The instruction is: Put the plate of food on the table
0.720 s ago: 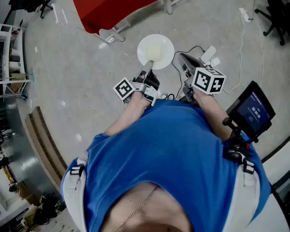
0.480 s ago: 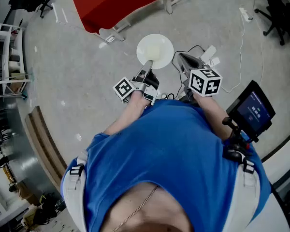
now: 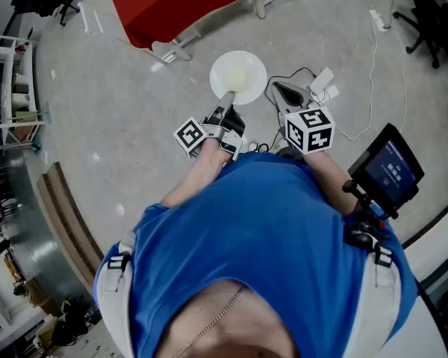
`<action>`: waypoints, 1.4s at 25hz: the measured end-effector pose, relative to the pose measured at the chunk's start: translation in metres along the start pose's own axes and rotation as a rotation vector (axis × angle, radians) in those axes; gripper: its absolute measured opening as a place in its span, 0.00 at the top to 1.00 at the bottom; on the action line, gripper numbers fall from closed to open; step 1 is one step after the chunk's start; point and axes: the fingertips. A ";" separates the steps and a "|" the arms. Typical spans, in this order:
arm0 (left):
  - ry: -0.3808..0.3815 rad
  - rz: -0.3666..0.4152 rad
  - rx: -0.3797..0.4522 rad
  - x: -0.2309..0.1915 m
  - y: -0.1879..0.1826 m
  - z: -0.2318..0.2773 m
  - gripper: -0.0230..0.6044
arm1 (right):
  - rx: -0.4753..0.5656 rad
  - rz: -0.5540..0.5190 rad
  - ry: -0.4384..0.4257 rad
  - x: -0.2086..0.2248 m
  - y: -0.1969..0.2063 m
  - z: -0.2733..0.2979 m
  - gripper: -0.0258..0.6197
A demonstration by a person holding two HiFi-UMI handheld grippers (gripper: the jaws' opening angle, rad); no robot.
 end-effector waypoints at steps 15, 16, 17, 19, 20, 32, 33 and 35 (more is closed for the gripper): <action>0.001 -0.022 0.038 0.003 -0.002 -0.007 0.92 | -0.002 -0.083 -0.106 -0.024 0.005 0.003 0.96; 0.003 -0.024 0.042 0.003 -0.002 -0.008 0.92 | -0.005 -0.089 -0.112 -0.026 0.007 0.003 0.96; 0.004 -0.026 0.046 0.003 -0.002 -0.009 0.92 | -0.008 -0.096 -0.116 -0.027 0.008 0.003 0.96; 0.006 -0.031 0.055 0.004 -0.003 -0.010 0.92 | -0.012 -0.107 -0.125 -0.030 0.010 0.004 0.96; 0.008 -0.034 0.059 0.005 -0.003 -0.011 0.92 | -0.012 -0.109 -0.129 -0.031 0.011 0.004 0.96; 0.014 -0.027 0.060 0.007 -0.006 -0.010 0.92 | 0.009 -0.135 -0.116 -0.028 0.009 0.004 0.95; 0.016 -0.027 0.055 0.007 -0.005 -0.010 0.92 | 0.014 -0.136 -0.107 -0.027 0.008 0.002 0.95; 0.018 -0.026 0.047 0.008 -0.004 -0.008 0.92 | 0.023 -0.133 -0.086 -0.024 0.007 0.001 0.95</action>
Point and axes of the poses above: the fingertips, and each gripper's own axes: z forward along the fingers, x to its right, y out of its underside, and after that the axes turned 5 degrees about z, right-handed
